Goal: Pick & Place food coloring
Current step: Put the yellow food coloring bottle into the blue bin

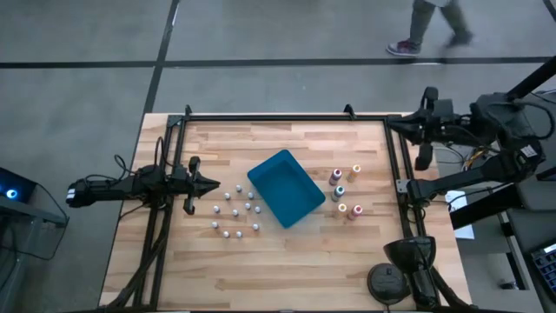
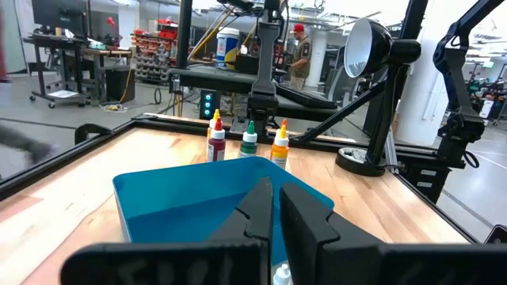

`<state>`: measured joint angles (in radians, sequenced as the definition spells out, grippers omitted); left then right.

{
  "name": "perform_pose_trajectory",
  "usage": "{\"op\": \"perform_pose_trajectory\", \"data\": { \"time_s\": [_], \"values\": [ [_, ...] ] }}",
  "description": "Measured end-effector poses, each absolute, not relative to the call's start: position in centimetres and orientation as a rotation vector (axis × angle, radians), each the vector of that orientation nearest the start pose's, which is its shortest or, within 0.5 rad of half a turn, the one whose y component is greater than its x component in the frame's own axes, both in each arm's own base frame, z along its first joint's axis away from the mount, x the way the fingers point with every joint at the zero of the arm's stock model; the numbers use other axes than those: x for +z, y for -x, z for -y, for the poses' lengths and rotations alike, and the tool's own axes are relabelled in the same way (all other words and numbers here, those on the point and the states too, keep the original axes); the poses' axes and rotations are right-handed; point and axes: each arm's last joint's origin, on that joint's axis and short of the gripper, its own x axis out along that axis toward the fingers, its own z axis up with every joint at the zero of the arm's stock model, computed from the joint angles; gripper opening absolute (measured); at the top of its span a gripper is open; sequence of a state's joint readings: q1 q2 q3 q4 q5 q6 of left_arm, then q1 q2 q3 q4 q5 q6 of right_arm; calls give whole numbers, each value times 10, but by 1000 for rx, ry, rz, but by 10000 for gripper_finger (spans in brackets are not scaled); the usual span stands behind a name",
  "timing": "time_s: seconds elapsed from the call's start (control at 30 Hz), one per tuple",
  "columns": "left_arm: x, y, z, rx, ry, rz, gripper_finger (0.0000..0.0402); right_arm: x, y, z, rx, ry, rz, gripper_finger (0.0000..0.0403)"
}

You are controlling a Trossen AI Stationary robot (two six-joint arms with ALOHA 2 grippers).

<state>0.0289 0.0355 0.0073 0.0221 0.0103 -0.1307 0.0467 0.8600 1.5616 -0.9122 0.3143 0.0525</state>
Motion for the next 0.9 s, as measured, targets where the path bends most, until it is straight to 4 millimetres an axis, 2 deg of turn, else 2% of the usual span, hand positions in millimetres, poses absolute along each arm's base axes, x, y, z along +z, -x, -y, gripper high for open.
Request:
{"op": "perform_pose_trajectory", "data": {
  "time_s": [0.4,0.9],
  "values": [
    [165,-99,-3,19,131,-5,0,472,-97,5,-286,19,-371,9],
    [165,-99,-3,19,131,-5,0,455,-111,5,-331,-24,-565,9]
  ]
}}
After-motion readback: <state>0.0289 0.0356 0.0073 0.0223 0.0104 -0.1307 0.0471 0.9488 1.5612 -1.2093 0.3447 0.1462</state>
